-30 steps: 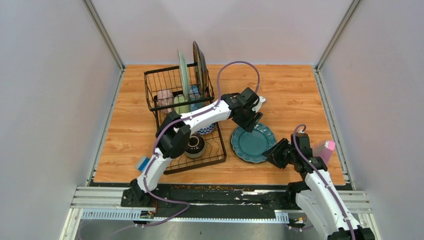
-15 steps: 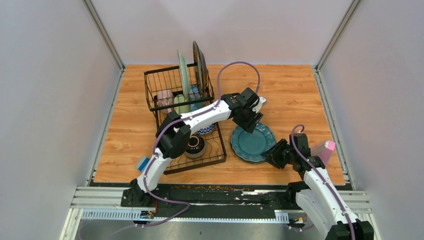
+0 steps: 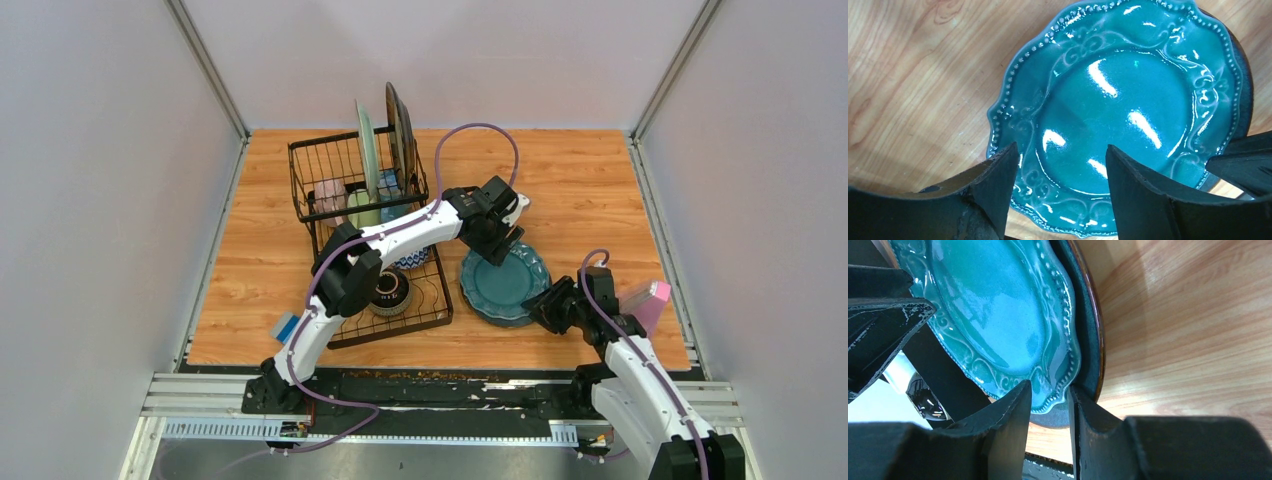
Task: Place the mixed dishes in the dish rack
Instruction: Pick up the plate at the center of the board.
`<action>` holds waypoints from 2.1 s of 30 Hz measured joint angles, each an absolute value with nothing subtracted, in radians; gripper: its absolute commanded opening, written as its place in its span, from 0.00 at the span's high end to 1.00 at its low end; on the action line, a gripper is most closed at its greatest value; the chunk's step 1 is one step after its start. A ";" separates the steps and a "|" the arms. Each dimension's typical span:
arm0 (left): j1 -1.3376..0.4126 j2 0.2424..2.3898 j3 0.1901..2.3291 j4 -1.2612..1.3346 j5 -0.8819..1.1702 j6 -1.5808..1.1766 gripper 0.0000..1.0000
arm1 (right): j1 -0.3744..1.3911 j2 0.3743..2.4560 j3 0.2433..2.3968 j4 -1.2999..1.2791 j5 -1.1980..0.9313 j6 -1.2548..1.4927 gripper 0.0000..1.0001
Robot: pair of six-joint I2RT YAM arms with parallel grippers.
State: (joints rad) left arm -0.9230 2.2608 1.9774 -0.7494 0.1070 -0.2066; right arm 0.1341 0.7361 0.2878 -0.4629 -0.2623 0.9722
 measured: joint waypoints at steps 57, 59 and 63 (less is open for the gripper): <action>-0.896 2.260 1.933 -0.670 0.025 -0.196 0.59 | 0.134 0.522 0.115 -0.330 -0.229 1.208 0.66; -0.896 2.263 1.933 -0.671 0.040 -0.196 0.60 | 0.134 0.487 0.092 -0.317 -0.221 1.225 0.67; -0.896 2.270 1.933 -0.679 0.068 -0.196 0.61 | 0.134 0.471 0.084 -0.296 -0.195 1.230 0.69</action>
State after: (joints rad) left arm -0.8959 2.2704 1.9331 -0.6788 0.0681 -0.1955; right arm 0.1341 0.4713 0.0845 -0.2958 -0.1951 1.2301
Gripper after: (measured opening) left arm 0.406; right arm 0.331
